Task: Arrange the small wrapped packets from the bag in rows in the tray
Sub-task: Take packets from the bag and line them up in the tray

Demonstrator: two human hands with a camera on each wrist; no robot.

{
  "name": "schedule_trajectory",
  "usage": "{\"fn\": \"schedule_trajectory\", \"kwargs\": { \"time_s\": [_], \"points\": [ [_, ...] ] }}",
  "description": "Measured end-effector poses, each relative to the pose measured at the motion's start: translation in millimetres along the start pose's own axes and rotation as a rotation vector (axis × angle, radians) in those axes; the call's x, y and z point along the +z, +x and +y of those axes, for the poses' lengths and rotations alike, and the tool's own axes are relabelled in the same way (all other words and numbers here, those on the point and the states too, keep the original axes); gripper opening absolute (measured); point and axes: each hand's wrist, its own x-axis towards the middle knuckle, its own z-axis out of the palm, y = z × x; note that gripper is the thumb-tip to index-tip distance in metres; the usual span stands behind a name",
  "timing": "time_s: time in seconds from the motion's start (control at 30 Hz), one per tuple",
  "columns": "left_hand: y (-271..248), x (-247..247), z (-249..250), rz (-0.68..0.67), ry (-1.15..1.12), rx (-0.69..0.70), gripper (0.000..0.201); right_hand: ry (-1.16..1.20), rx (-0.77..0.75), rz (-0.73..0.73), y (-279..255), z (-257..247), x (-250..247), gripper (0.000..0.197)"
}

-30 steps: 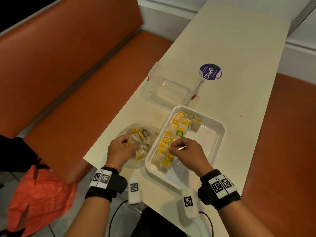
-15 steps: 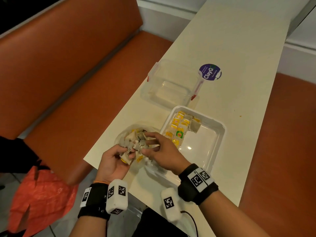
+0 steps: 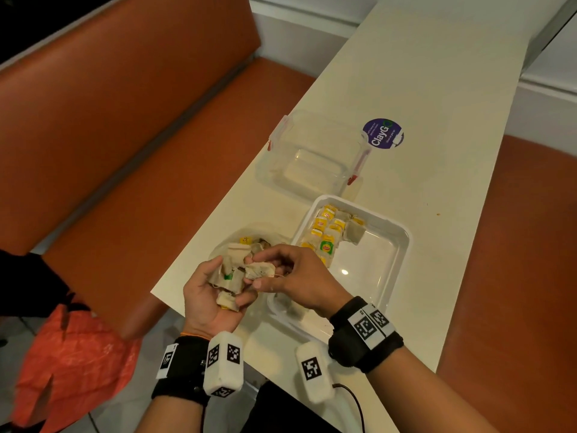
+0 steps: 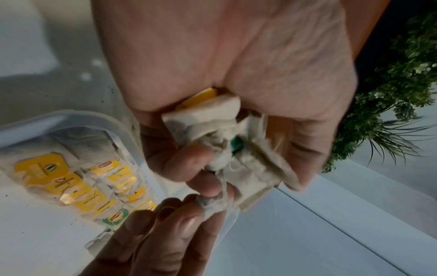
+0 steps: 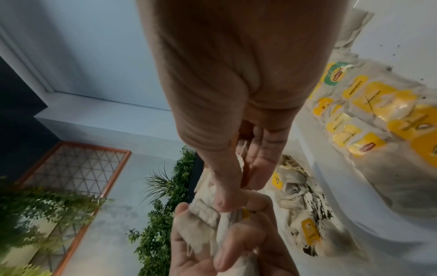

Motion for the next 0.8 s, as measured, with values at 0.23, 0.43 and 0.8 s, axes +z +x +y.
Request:
{"fn": "schedule_trajectory", "kwargs": {
  "time_s": [0.23, 0.43, 0.8],
  "points": [
    [6, 9, -8, 0.070, 0.085, 0.030, 0.025, 0.059, -0.005, 0.009, -9, -3, -12, 0.038],
    [7, 9, -10, 0.144, 0.061, 0.065, 0.034, 0.092, -0.008, 0.018, -20, -9, -27, 0.030],
    [8, 24, -27, 0.031, 0.314, -0.111, 0.049, -0.072, 0.017, 0.104, -52, -12, -97, 0.033]
  ]
}}
